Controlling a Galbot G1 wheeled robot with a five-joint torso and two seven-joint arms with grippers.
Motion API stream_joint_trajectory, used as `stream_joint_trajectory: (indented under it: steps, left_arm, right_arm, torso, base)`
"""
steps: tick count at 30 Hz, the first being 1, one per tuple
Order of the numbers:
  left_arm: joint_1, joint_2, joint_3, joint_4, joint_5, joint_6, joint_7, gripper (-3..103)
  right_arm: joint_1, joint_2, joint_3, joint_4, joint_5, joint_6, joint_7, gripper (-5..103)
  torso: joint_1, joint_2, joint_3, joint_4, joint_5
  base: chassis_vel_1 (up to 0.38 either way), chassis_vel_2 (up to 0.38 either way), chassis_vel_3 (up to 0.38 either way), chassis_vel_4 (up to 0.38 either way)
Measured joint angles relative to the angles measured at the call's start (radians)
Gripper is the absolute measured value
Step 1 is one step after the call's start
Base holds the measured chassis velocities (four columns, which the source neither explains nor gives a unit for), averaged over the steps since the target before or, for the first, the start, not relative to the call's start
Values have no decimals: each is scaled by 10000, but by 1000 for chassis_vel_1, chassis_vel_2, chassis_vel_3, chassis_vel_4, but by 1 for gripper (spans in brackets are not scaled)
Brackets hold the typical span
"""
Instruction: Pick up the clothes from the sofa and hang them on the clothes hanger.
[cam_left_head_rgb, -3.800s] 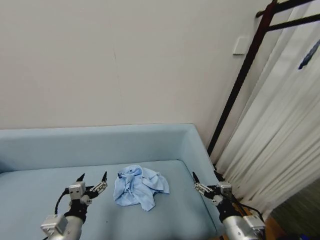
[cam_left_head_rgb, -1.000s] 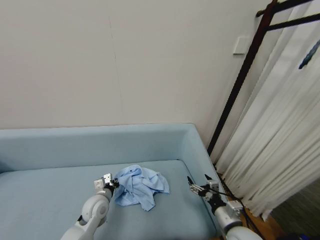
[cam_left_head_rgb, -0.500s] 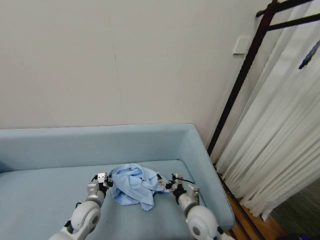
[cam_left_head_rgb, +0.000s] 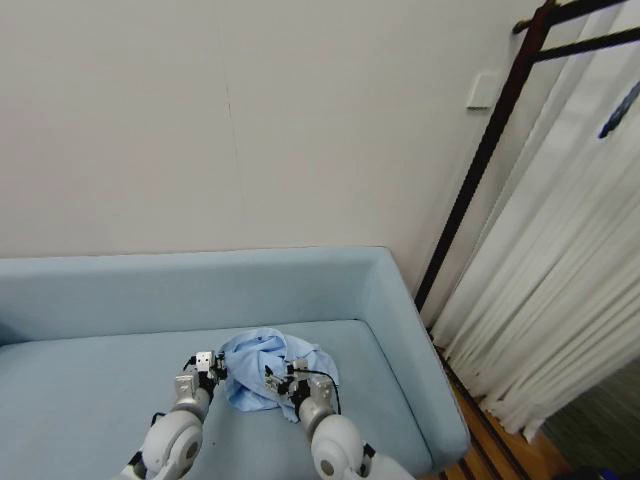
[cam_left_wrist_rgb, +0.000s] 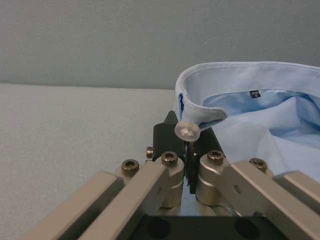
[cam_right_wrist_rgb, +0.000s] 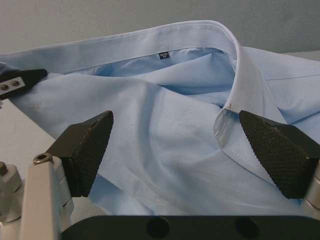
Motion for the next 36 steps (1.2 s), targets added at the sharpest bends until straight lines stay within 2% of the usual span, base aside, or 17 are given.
stream_joint_trajectory:
  steps: [7, 9, 12, 16, 19, 23, 26, 28, 31, 36]
  left_arm:
    - [167, -43, -78, -147, 105, 0, 87, 1]
    - [191, -35, -125, -175, 107, 0, 111, 1]
    - [191, -17, -169, -208, 108, 0, 128, 1]
    - [188, 9, -223, -278, 106, 4, 157, 1]
    - [185, 23, -298, -365, 95, 7, 206, 1]
    - [207, 26, -351, -405, 93, 7, 264, 1]
    - [212, 26, -362, -407, 94, 0, 312, 1]
    - [205, 25, -362, -407, 95, -1, 325, 1]
    - [145, 25, -336, -407, 96, -3, 341, 1]
    - [95, 35, -317, -404, 96, -3, 355, 1]
  right_arm:
    - [439, 358, -109, -664, -77, 87, 238, 78]
    - [621, 508, -150, -991, -78, 110, 355, 68]
    - [734, 629, -158, -1315, -87, 149, 480, 63]
    - [819, 728, -158, -1608, -154, 207, 597, 62]
    - [842, 747, -156, -1743, -249, 209, 779, 56]
    - [807, 703, -114, -1747, -358, 210, 882, 54]
    - [780, 573, -142, -1711, -607, 195, 900, 62]
    - [779, 552, -155, -1713, -674, 176, 923, 62]
    - [793, 571, -159, -1819, -824, 126, 982, 71]
    - [891, 628, -158, -1955, -861, 108, 1037, 68]
  torso:
    - [0, 0, 0, 0, 1]
    - [0, 0, 0, 1, 1]
    - [0, 0, 0, 0, 1]
    - [0, 0, 0, 1, 1]
    - [0, 0, 0, 0, 1]
    - [0, 0, 0, 1, 2]
    - [0, 0, 0, 0, 1]
    - [0, 0, 0, 0, 1]
    - [0, 2, 0, 0, 2]
    - [1, 2, 0, 0, 2]
  base:
    - [0, 0, 0, 0]
    - [0, 0, 0, 0]
    - [0, 0, 0, 0]
    - [0, 0, 0, 0]
    - [0, 0, 0, 0]
    - [0, 0, 0, 0]
    - [0, 0, 0, 0]
    - [0, 0, 0, 0]
    - [0, 0, 0, 0]
    - [0, 0, 0, 0]
